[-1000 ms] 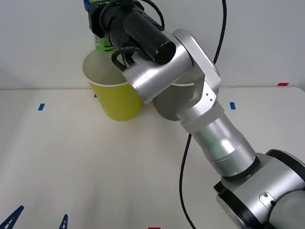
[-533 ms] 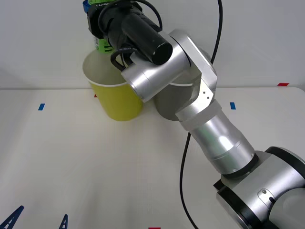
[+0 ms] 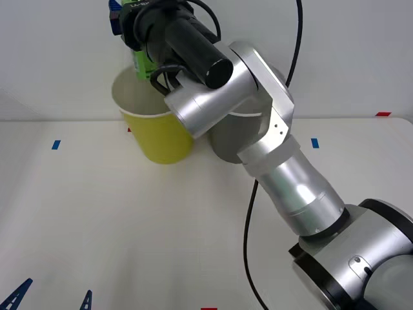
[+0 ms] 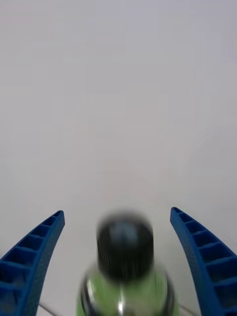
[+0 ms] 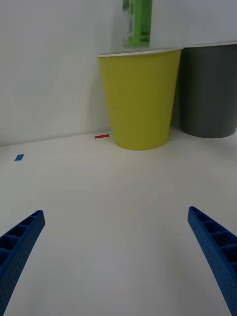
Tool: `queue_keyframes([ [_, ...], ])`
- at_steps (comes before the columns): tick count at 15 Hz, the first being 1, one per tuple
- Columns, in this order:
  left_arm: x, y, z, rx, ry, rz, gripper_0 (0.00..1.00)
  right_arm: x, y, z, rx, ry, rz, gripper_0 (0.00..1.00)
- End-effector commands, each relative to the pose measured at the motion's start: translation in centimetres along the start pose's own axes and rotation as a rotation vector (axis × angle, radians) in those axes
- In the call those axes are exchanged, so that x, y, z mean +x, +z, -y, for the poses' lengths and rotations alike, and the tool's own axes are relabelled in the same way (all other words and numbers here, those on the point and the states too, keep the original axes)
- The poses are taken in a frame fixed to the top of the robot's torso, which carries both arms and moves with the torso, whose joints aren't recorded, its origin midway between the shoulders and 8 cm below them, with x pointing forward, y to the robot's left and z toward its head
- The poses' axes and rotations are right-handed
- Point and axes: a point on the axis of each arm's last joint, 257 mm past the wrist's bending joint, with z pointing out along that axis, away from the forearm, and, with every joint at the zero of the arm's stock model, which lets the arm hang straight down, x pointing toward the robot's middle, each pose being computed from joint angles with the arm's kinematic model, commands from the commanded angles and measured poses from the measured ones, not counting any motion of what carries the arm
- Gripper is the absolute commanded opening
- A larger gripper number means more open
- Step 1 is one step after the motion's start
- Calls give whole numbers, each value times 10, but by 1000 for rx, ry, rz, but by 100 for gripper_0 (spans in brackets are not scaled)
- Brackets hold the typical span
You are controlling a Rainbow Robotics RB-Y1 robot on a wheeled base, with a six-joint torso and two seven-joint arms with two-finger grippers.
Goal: Put cans in the gray bin and PET bottles in the light green bin.
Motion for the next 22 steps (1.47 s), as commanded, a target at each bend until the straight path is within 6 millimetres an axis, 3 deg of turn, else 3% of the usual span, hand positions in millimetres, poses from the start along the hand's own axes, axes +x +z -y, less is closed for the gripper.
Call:
queue_keyframes([
  [1,0,0,0,0,0,0,100,-7,0,-1,1,-34,26,100],
  [14,0,0,0,0,0,0,100,-3,-4,-1,-9,-60,47,100],
  [17,0,0,0,0,0,0,100,2,-16,1,-31,-56,53,100],
  [22,0,0,0,0,0,0,100,-16,-44,6,-5,-10,-44,100],
])
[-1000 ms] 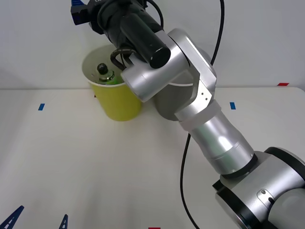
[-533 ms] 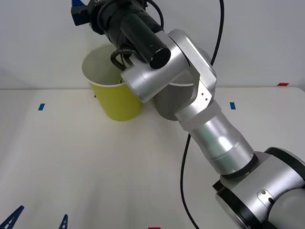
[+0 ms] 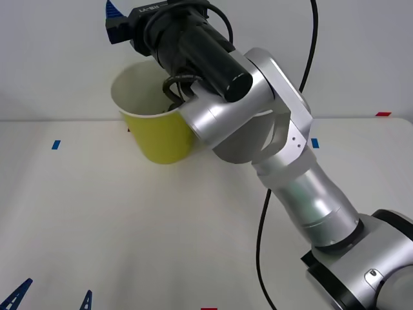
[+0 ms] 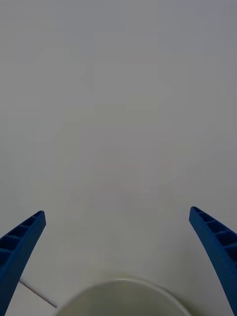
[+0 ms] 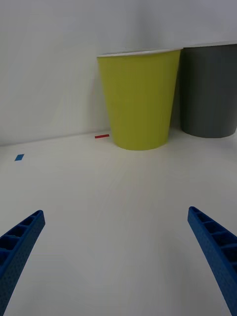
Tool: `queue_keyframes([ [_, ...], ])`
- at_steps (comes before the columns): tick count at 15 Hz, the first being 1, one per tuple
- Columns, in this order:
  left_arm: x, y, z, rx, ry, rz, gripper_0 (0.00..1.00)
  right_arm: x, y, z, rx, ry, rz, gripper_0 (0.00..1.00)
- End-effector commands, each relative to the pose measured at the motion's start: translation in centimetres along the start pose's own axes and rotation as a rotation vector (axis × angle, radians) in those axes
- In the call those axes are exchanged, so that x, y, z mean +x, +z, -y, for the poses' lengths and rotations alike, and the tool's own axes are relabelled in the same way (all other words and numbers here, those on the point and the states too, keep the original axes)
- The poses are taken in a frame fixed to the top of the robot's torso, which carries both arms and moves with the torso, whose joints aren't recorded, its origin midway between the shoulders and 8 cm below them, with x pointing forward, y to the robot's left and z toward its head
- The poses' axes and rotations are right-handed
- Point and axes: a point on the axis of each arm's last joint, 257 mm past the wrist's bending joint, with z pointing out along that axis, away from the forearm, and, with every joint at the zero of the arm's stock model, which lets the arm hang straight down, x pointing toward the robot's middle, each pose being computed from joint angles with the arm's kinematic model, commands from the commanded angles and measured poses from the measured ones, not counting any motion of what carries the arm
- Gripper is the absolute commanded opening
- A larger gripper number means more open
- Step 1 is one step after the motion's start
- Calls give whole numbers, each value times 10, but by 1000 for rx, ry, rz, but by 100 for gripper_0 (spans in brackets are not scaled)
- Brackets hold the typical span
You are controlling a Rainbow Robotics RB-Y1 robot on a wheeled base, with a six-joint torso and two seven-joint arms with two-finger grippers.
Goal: Put cans in the gray bin and PET bottles in the light green bin.
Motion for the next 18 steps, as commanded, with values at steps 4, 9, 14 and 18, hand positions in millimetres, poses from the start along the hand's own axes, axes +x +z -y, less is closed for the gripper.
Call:
queue_keyframes([
  [4,0,0,0,0,0,0,100,-16,-51,11,3,33,-49,100],
  [9,0,0,0,0,0,0,100,-7,-116,34,41,35,-53,100],
  [14,0,0,0,0,0,0,100,0,-193,61,127,19,-26,100],
  [18,0,0,0,0,0,0,100,20,-240,82,166,25,-5,100],
])
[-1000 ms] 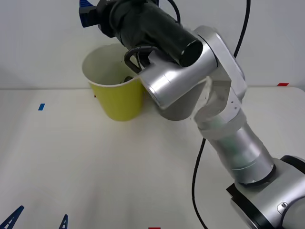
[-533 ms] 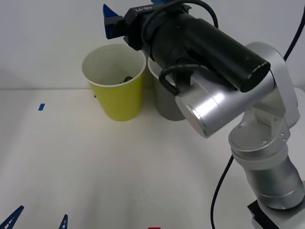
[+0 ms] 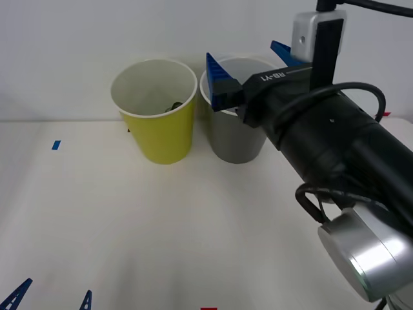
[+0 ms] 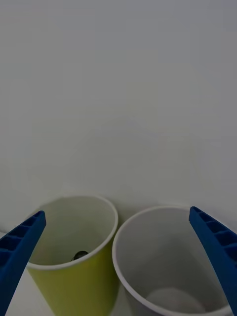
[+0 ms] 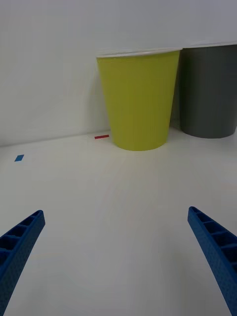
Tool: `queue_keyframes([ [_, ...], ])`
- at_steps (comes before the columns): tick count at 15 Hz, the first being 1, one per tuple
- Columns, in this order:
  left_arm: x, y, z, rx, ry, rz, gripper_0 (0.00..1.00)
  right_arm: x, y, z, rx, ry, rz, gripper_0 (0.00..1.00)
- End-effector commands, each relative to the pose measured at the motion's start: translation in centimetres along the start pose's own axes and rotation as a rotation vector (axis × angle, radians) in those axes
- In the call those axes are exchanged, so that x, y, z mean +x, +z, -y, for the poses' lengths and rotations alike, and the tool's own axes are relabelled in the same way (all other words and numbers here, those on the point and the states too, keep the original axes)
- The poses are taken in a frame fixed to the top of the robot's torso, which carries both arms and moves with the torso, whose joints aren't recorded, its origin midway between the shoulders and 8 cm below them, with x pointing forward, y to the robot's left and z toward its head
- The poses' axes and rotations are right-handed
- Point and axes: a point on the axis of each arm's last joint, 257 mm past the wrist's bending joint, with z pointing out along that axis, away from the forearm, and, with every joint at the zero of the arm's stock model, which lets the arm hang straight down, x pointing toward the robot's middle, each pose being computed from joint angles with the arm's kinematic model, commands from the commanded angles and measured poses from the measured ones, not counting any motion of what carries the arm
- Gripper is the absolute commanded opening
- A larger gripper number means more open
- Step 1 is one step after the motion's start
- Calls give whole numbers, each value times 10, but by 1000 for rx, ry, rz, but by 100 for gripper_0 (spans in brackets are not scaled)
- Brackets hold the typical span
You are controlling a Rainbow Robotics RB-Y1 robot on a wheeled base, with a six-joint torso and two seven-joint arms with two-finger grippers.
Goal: Put cans in the gray bin and PET bottles in the light green bin.
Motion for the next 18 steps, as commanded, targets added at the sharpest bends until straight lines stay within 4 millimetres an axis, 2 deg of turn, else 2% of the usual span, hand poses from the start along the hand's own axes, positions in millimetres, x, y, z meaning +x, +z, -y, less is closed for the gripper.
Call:
queue_keyframes([
  [1,0,0,0,0,0,0,100,13,-28,23,24,-9,43,100],
  [8,0,0,0,0,0,0,100,57,-85,50,52,-30,43,100],
  [12,0,0,0,0,0,0,100,72,-105,66,79,-39,30,100],
  [14,0,0,0,0,0,0,100,89,-105,77,66,-29,100,100],
  [16,0,0,0,0,0,0,100,114,-110,91,66,-29,138,100],
  [18,0,0,0,0,0,0,100,137,-127,102,85,-16,142,100],
])
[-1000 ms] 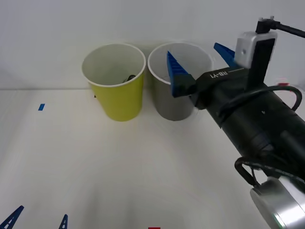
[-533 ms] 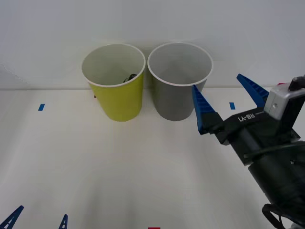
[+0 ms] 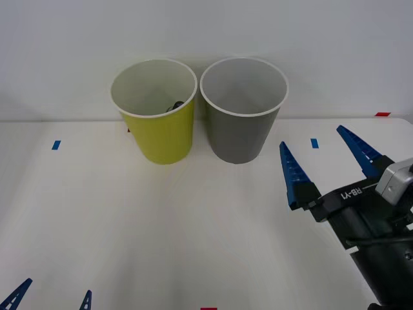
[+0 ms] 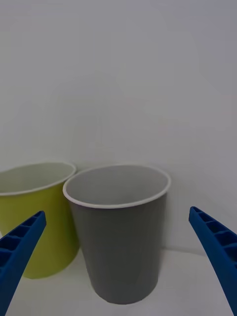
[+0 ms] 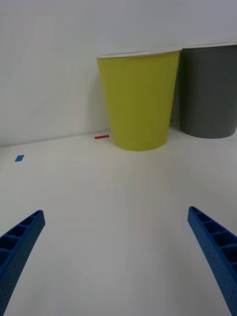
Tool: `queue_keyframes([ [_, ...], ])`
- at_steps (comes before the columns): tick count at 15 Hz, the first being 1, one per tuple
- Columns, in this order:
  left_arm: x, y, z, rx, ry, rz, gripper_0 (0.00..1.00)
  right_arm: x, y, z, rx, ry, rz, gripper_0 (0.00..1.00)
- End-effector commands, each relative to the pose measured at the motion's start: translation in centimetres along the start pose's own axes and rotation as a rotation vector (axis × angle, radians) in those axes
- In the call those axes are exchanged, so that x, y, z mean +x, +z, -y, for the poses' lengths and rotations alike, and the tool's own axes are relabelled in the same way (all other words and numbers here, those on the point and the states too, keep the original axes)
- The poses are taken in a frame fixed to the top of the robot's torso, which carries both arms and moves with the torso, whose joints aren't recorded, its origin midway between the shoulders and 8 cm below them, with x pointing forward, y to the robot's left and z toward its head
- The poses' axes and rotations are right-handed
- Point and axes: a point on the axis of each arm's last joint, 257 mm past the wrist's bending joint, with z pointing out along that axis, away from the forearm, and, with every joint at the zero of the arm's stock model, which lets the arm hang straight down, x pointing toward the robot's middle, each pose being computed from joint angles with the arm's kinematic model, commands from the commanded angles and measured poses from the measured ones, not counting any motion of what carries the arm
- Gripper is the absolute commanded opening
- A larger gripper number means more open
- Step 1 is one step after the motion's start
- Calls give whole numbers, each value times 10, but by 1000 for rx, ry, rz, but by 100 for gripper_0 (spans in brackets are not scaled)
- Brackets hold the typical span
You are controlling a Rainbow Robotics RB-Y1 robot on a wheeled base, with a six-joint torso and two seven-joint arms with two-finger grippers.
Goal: Put cans in the gray bin and PET bottles in the light green bin.
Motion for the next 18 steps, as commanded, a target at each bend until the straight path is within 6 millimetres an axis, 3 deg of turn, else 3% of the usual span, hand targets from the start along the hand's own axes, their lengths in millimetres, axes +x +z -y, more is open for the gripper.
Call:
queue_keyframes([
  [1,0,0,0,0,0,0,100,39,-34,26,54,32,-5,100],
  [5,0,0,0,0,0,0,100,55,-88,46,109,0,-76,100],
  [9,0,0,0,0,0,0,100,66,-120,52,174,-24,-120,100],
  [14,0,0,0,0,0,0,100,93,-176,48,266,-15,-260,100],
  [18,0,0,0,0,0,0,100,94,-196,41,279,9,-283,100],
])
